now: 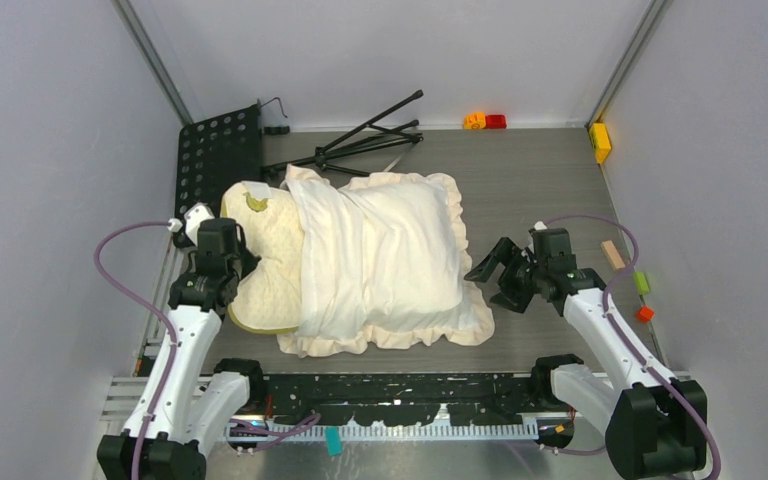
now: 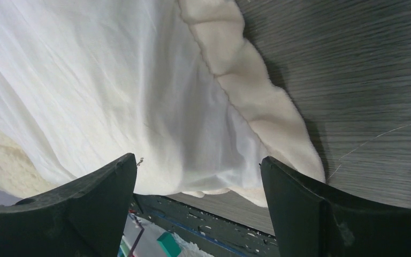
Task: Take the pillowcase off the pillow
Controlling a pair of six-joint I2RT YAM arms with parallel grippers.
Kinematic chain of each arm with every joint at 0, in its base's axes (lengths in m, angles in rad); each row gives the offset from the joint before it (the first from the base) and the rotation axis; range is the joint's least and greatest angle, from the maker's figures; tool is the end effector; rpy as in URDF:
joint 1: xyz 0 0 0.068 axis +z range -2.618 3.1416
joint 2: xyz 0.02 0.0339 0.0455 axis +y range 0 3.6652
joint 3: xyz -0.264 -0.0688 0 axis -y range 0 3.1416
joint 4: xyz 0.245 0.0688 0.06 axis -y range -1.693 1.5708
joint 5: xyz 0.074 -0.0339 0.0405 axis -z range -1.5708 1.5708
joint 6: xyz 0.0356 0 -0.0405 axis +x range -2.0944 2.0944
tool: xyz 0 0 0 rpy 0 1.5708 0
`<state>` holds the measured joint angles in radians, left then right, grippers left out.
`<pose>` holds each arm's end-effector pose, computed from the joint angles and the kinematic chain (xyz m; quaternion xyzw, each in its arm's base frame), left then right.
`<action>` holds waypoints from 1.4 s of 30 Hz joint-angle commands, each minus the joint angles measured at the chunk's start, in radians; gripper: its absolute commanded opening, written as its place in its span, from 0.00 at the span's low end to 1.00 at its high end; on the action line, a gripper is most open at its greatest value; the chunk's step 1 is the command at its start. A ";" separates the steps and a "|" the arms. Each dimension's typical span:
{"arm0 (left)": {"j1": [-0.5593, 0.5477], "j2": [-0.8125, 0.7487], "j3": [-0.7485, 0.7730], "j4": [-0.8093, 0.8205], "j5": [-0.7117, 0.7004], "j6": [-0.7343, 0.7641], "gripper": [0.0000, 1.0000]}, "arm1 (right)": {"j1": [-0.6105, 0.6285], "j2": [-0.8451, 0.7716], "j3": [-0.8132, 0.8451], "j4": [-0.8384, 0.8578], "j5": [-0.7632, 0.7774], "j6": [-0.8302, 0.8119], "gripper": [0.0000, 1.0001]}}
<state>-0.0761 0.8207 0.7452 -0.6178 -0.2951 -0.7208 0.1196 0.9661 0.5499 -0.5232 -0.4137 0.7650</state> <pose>0.1723 -0.0028 0.2789 -0.3429 0.8295 -0.0404 0.4389 0.1782 0.0358 0.2005 0.2346 0.9025 0.3065 0.1911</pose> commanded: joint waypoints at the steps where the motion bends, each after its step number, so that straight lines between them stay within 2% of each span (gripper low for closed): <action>1: 0.000 0.002 0.004 0.078 0.014 0.002 0.00 | 0.051 0.009 -0.004 0.044 -0.037 -0.003 0.90; 5: 0.001 0.019 0.032 0.046 -0.022 -0.010 0.00 | 0.121 0.045 0.043 -0.070 0.187 -0.015 0.91; 9: 0.001 0.026 0.043 0.030 -0.035 -0.009 0.00 | 0.162 0.070 0.066 -0.082 0.370 0.023 0.91; 13: 0.001 0.016 0.037 0.032 -0.028 -0.010 0.00 | 0.191 0.080 0.083 -0.063 0.487 0.015 0.76; 15: 0.001 0.012 0.030 0.039 -0.023 -0.006 0.00 | 0.200 0.103 0.087 -0.047 0.505 -0.014 0.74; 20: 0.001 0.009 0.029 0.041 -0.016 -0.001 0.00 | 0.246 0.234 0.134 -0.060 0.483 -0.079 0.88; 24: 0.001 0.005 0.018 0.052 -0.012 0.003 0.00 | 0.435 0.371 0.233 -0.148 0.682 -0.080 0.95; 27: 0.000 0.008 0.017 0.055 -0.008 0.006 0.00 | 0.498 0.438 0.267 -0.168 0.737 -0.060 0.96; 29: 0.001 0.008 0.018 0.058 -0.004 0.007 0.00 | 0.505 0.456 0.256 -0.137 0.731 -0.046 0.92; 34: 0.001 0.007 0.016 0.060 -0.007 0.010 0.00 | 0.505 0.515 0.243 -0.096 0.762 -0.023 0.74; 38: 0.001 0.000 0.011 0.064 -0.011 0.010 0.00 | 0.470 0.536 0.199 -0.018 0.748 0.002 0.49; 41: 0.000 -0.002 0.012 0.063 -0.021 0.010 0.00 | 0.388 0.508 0.186 -0.009 0.738 -0.004 0.14; 42: 0.001 -0.002 0.014 0.061 -0.021 0.012 0.00 | 0.359 0.482 0.183 -0.009 0.741 -0.011 0.06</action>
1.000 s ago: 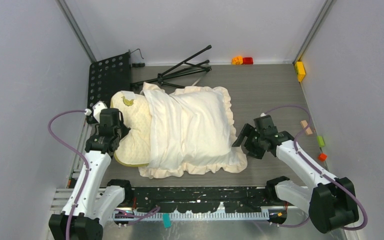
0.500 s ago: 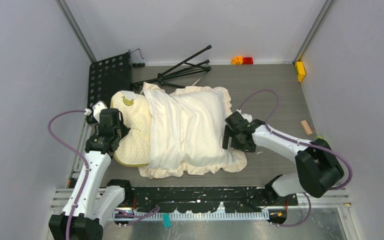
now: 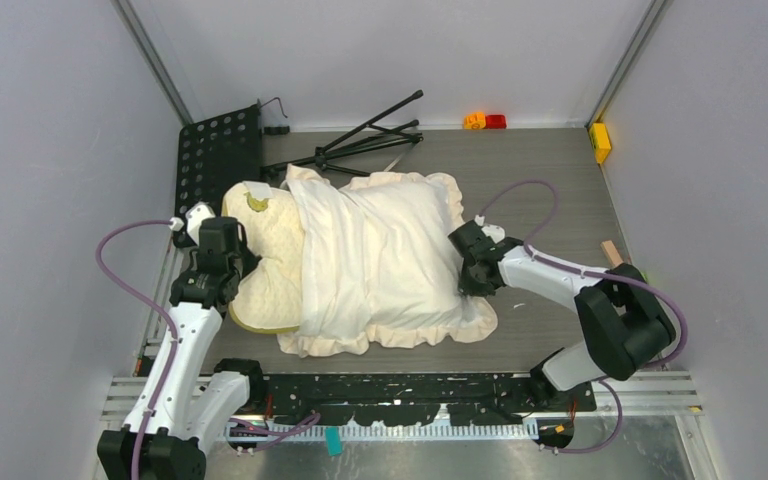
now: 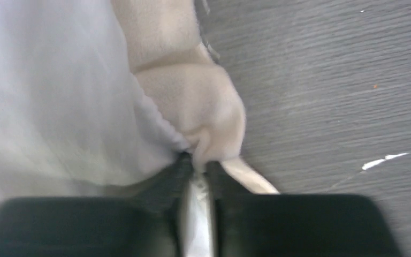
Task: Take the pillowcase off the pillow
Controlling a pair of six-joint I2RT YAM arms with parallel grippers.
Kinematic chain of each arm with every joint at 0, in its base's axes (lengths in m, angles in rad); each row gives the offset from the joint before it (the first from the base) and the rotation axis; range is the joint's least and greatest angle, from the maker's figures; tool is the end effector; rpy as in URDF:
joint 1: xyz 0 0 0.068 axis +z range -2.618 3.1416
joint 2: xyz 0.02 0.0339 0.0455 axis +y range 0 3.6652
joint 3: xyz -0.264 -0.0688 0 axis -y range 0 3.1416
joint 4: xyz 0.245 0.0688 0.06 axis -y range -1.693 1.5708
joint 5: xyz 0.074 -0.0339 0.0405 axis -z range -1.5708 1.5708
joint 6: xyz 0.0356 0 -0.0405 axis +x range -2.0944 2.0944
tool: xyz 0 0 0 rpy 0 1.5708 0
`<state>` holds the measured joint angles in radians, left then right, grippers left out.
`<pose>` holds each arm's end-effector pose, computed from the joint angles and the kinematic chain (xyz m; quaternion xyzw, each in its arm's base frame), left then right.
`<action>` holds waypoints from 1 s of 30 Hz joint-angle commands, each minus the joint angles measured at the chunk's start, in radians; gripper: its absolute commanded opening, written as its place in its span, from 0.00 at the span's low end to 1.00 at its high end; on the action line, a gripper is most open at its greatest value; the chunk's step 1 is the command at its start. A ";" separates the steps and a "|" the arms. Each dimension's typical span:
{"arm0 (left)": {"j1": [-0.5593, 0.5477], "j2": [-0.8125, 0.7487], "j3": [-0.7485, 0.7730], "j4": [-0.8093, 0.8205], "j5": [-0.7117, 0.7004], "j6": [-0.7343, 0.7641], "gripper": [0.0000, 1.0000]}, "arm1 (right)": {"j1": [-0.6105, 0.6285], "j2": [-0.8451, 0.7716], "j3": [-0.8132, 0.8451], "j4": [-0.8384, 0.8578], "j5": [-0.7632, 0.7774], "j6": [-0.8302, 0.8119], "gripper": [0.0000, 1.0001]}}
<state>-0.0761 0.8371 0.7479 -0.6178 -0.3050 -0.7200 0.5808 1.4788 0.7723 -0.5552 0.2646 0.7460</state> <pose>0.1750 -0.0026 0.2774 -0.3443 0.8314 -0.0332 0.4349 0.2175 0.1316 0.1597 0.1010 0.9744 -0.0087 0.2005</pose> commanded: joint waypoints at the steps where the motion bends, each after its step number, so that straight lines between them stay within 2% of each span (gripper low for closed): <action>1: 0.001 -0.018 0.012 0.060 -0.010 0.011 0.00 | -0.139 -0.061 -0.042 0.022 0.063 0.004 0.01; 7: 0.001 -0.013 0.028 0.061 -0.006 0.008 0.00 | -0.400 -0.263 0.015 -0.008 0.038 -0.015 0.00; 17: 0.000 0.041 0.187 0.065 -0.015 -0.026 0.00 | -0.676 -0.465 0.157 -0.091 0.094 -0.018 0.00; 22: 0.000 0.068 0.266 0.052 -0.131 0.022 0.00 | -0.703 -0.542 0.211 -0.141 0.205 0.009 0.00; 27: 0.000 0.107 0.374 0.065 -0.414 0.153 0.00 | -0.743 -0.612 0.232 -0.158 0.187 0.087 0.00; 30: 0.000 0.147 0.440 0.092 -0.427 0.205 0.00 | -0.746 -0.594 0.269 -0.160 0.206 0.081 0.00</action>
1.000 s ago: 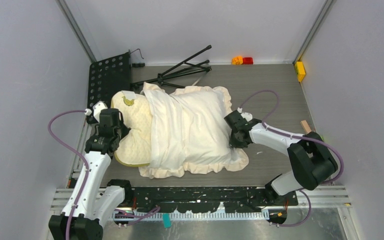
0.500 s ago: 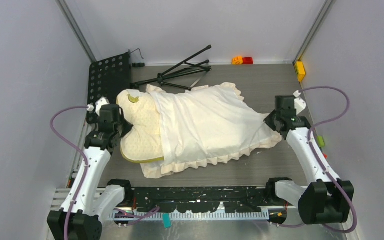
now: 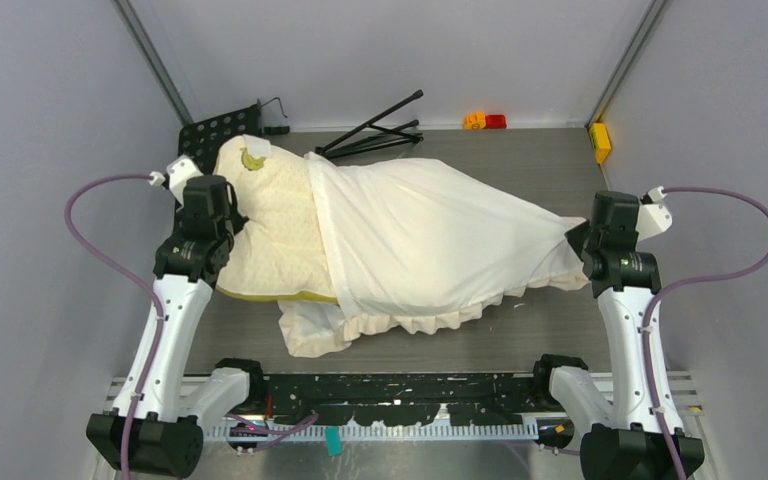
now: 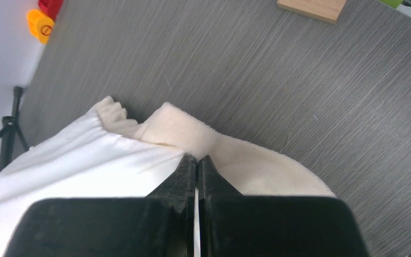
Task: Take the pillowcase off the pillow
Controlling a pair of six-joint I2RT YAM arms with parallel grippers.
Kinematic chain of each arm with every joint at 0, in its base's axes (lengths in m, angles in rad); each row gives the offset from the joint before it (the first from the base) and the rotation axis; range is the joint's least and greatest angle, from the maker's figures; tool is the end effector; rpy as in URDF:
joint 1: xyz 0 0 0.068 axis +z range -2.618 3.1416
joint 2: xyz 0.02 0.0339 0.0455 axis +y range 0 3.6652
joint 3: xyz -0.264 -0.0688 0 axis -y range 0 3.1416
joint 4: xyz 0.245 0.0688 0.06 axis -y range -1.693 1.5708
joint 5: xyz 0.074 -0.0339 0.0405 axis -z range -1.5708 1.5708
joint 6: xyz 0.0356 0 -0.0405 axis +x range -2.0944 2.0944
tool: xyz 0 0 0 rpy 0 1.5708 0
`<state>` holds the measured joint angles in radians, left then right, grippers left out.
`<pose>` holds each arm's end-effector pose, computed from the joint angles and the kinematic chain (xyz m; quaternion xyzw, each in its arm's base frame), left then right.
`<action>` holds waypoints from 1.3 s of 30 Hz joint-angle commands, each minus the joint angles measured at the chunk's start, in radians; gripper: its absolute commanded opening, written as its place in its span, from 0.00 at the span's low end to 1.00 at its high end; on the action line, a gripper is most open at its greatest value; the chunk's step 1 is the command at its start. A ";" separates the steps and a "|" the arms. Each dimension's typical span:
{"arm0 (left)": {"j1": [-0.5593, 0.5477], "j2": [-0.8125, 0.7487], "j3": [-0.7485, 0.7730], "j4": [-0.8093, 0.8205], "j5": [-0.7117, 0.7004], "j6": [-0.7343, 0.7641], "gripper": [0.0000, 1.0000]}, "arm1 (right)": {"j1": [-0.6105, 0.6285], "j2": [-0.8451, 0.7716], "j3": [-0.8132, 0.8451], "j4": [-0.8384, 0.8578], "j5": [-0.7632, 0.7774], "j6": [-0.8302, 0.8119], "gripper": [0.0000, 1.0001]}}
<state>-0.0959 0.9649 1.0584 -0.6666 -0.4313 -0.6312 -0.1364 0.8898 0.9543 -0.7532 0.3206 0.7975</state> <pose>0.1978 -0.0041 0.3555 -0.3256 0.8002 0.0094 0.5036 0.1745 -0.0353 0.3258 0.4627 0.7665 0.0003 0.4454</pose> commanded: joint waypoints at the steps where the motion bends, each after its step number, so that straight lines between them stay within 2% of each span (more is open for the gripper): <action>1: 0.021 0.029 0.141 0.147 -0.299 0.127 0.00 | -0.033 0.001 0.102 0.032 0.167 0.027 0.00; 3: 0.021 0.042 0.145 0.164 -0.314 0.165 0.00 | -0.050 0.000 0.130 0.016 0.201 0.031 0.00; 9: 0.026 0.069 0.102 0.219 -0.478 0.273 0.00 | -0.071 -0.052 0.155 0.007 0.283 0.073 0.00; 12: 0.032 0.086 0.122 0.160 -0.552 0.201 0.00 | -0.072 -0.088 0.154 -0.004 0.367 0.090 0.00; 14: 0.033 0.100 0.137 0.108 -0.551 0.156 0.00 | -0.072 -0.110 0.149 -0.004 0.384 0.098 0.00; 17: 0.032 0.110 0.141 0.039 -0.448 0.057 0.00 | -0.072 -0.109 0.124 0.042 0.294 0.079 0.00; 20: 0.032 0.100 0.091 0.044 -0.216 -0.025 0.00 | -0.071 -0.064 0.100 0.064 0.138 0.075 0.00; 23: 0.031 0.088 0.008 0.116 0.017 -0.082 0.00 | -0.072 -0.033 0.060 0.072 0.060 0.081 0.00; 24: 0.031 0.086 -0.016 0.133 0.056 -0.089 0.00 | -0.072 -0.030 0.044 0.089 0.028 0.068 0.01; 27: 0.031 0.086 -0.057 0.128 0.063 -0.087 0.00 | -0.071 -0.009 0.018 0.112 -0.089 0.022 0.11; 28: 0.031 0.085 -0.061 0.121 0.052 -0.077 0.00 | -0.072 0.004 0.014 0.113 -0.134 -0.005 0.21; 29: 0.032 0.084 -0.066 0.115 0.039 -0.066 0.00 | -0.072 0.018 0.013 0.103 -0.164 -0.015 0.44; 30: 0.030 0.083 -0.069 0.111 0.032 -0.052 0.07 | -0.071 0.033 0.015 0.078 -0.178 -0.015 0.71; 31: 0.031 0.085 -0.068 0.108 0.030 -0.031 0.22 | -0.072 0.050 0.018 0.052 -0.204 -0.017 0.83; 33: 0.030 0.096 -0.031 0.076 0.060 0.039 0.60 | -0.071 0.078 0.019 0.018 -0.257 -0.022 0.86; 34: 0.026 0.107 0.000 0.042 0.065 0.064 0.72 | -0.071 0.090 0.016 0.002 -0.274 -0.012 0.87; 36: 0.005 0.132 0.069 -0.039 -0.004 0.072 0.81 | -0.062 0.104 0.011 -0.028 -0.298 0.002 0.87; 39: -0.056 0.141 0.137 -0.101 -0.128 0.104 0.84 | -0.005 0.116 0.013 -0.067 -0.285 0.007 0.88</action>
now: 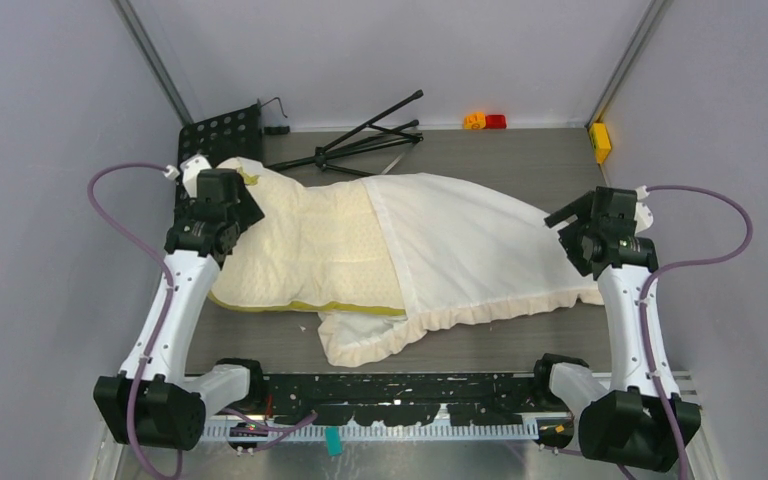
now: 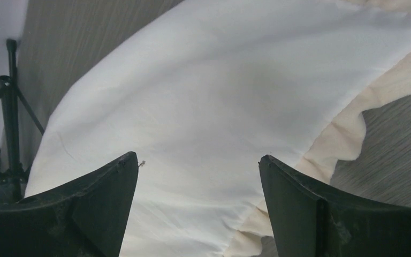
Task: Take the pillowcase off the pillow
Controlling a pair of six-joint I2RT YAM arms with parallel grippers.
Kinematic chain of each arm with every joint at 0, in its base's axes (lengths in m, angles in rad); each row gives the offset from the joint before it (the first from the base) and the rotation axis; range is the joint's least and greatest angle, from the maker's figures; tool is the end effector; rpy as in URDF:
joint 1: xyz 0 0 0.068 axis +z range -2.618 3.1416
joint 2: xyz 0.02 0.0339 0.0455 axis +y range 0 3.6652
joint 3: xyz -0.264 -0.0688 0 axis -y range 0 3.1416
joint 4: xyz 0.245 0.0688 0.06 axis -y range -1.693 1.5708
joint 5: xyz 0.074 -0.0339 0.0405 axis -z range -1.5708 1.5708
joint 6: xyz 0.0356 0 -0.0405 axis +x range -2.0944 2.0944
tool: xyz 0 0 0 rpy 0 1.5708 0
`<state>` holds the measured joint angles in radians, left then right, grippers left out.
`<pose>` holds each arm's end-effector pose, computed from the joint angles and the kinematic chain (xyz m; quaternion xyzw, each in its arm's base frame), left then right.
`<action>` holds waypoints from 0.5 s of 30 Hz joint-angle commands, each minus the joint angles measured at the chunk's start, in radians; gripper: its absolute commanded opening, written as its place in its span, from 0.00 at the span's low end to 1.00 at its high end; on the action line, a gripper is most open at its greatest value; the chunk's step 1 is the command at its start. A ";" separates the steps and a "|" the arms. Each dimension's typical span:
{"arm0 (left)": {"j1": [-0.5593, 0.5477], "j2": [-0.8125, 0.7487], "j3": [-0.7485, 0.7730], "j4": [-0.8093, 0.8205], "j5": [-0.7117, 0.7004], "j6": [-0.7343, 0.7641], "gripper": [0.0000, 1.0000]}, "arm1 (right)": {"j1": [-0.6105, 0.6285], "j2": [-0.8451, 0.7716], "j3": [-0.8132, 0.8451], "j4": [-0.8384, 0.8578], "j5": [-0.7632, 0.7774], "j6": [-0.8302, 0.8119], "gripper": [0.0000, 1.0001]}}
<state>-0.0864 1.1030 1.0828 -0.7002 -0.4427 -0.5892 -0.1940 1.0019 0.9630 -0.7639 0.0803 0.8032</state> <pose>0.2274 -0.0044 0.3341 -0.3088 0.8383 0.0553 0.4460 0.1967 -0.0415 0.3076 0.4562 0.8064 0.0768 0.3683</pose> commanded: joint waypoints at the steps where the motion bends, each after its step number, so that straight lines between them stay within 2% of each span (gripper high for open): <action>1: -0.099 -0.001 0.125 -0.071 -0.158 0.083 0.85 | 0.083 0.006 0.003 -0.061 -0.031 0.002 0.89; 3: -0.189 -0.006 0.144 -0.070 -0.260 0.136 0.92 | 0.165 0.017 -0.004 -0.065 0.024 0.006 0.89; 7: -0.451 0.046 0.181 -0.045 -0.564 0.344 0.96 | 0.302 0.083 -0.033 -0.047 0.061 0.037 0.90; 9: -0.515 0.093 0.209 -0.084 -0.589 0.392 0.98 | 0.353 0.131 -0.038 -0.051 0.071 0.065 0.90; 12: -0.522 0.152 0.266 -0.207 -0.420 0.362 1.00 | 0.437 0.180 -0.034 -0.093 0.164 0.136 0.90; 15: -0.529 0.134 0.247 -0.238 -0.066 0.365 1.00 | 0.515 0.203 -0.050 -0.130 0.237 0.231 0.90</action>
<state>-0.6094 1.2587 1.3174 -0.8360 -0.8085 -0.2676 0.2432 1.1984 0.9207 -0.8364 0.1783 0.8974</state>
